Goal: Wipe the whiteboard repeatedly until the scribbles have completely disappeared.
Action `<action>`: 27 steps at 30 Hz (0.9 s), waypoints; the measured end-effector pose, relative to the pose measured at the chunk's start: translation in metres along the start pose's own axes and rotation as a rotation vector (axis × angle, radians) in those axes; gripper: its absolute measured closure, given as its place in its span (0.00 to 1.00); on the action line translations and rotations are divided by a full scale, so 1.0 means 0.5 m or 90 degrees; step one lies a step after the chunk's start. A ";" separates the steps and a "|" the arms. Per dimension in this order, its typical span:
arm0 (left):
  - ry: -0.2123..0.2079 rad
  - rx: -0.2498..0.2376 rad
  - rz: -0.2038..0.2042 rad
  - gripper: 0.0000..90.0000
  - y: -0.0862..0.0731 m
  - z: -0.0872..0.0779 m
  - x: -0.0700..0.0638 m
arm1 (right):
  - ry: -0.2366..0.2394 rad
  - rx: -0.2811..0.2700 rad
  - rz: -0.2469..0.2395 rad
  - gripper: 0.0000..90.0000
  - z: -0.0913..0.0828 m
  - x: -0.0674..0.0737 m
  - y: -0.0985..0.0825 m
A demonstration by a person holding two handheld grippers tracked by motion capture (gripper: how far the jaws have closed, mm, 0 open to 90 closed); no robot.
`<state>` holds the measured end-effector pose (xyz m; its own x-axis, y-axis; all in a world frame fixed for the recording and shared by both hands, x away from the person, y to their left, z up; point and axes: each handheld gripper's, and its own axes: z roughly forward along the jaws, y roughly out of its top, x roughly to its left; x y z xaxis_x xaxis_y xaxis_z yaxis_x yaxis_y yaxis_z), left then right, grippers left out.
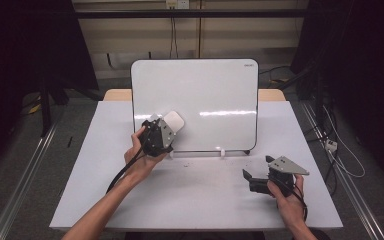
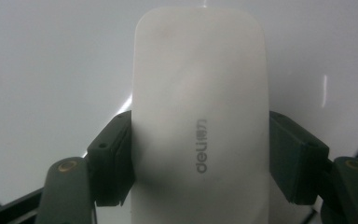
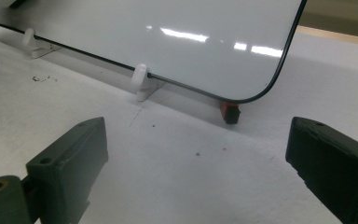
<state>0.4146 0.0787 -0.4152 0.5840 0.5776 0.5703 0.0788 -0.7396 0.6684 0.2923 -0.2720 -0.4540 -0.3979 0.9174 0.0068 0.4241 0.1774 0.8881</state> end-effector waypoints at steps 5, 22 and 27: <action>-0.008 0.006 0.010 0.35 -0.016 -0.007 -0.010 | 0.001 -0.001 0.000 0.06 -0.003 0.000 -0.001; 0.012 0.021 -0.099 0.35 -0.024 -0.014 0.085 | -0.002 0.001 0.003 0.06 0.000 -0.005 -0.001; 0.031 0.017 -0.112 0.35 0.003 -0.004 0.128 | 0.000 0.004 0.003 0.06 0.002 -0.004 -0.001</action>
<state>0.4504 0.1154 -0.3767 0.5194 0.7144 0.4688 0.1982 -0.6344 0.7472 0.2935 -0.2735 -0.4549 -0.3961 0.9181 0.0112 0.4308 0.1751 0.8853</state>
